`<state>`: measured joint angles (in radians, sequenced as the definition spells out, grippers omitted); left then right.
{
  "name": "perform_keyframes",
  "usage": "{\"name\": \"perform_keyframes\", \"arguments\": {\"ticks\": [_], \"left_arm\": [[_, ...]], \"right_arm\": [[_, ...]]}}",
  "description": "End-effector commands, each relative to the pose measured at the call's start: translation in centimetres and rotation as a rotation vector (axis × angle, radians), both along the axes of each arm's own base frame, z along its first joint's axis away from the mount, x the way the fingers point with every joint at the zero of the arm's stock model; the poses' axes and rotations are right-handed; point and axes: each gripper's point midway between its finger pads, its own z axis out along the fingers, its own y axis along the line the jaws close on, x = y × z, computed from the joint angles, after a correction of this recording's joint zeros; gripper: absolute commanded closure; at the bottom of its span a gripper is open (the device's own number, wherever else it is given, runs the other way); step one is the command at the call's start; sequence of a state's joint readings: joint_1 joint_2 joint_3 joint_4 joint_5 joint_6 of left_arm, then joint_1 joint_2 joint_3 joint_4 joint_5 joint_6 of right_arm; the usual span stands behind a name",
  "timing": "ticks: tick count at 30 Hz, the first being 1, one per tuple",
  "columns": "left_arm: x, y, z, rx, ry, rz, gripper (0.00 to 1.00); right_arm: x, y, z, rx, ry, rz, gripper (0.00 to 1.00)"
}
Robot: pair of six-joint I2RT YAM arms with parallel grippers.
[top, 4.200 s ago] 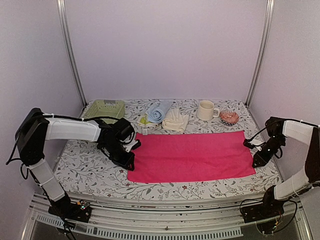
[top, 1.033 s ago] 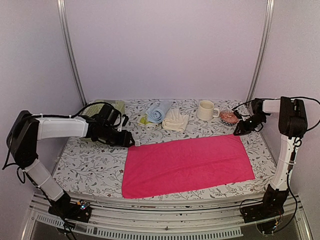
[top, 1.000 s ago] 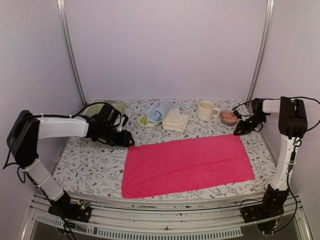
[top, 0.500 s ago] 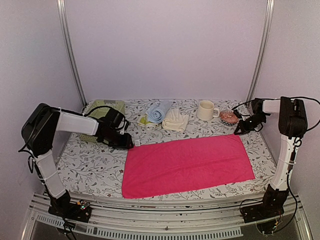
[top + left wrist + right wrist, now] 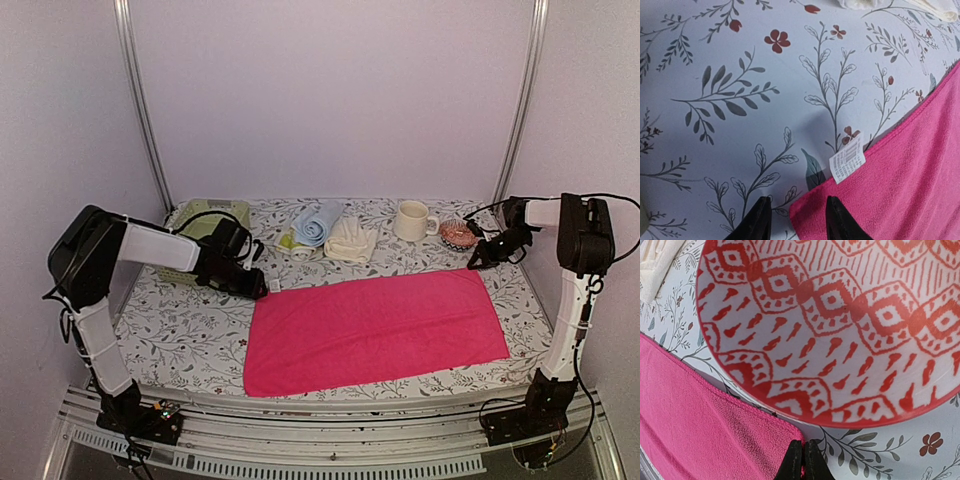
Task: Roll the towels
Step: Pick up the towel from the center of the board.
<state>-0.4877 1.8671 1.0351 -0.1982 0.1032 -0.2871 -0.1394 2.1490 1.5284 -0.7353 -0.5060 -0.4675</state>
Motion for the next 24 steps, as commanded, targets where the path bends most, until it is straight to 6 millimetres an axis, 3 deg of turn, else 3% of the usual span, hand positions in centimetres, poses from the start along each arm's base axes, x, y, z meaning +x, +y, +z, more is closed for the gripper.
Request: {"name": "perform_keyframes", "arguments": {"ticks": [1, 7, 14, 18, 24], "left_arm": [[0.9, -0.6, -0.4, -0.033, -0.016, -0.041, 0.64], [0.6, -0.9, -1.2, -0.036, -0.006, -0.072, 0.73], [0.7, -0.2, -1.5, 0.013, -0.002, -0.070, 0.97], [1.6, 0.5, 1.4, 0.028, -0.079, -0.055, 1.00], [3.1, 1.8, 6.9, 0.029, -0.226, -0.012, 1.00]], "right_arm": [[-0.4, 0.4, -0.6, 0.022, 0.012, 0.013, 0.94], [-0.5, 0.5, -0.7, 0.026, 0.017, 0.012, 0.94], [-0.5, 0.5, -0.5, 0.025, 0.014, 0.011, 0.94], [0.0, 0.5, 0.7, 0.021, -0.020, 0.016, 0.97], [1.4, 0.9, 5.5, 0.038, -0.156, 0.050, 0.98]]}}
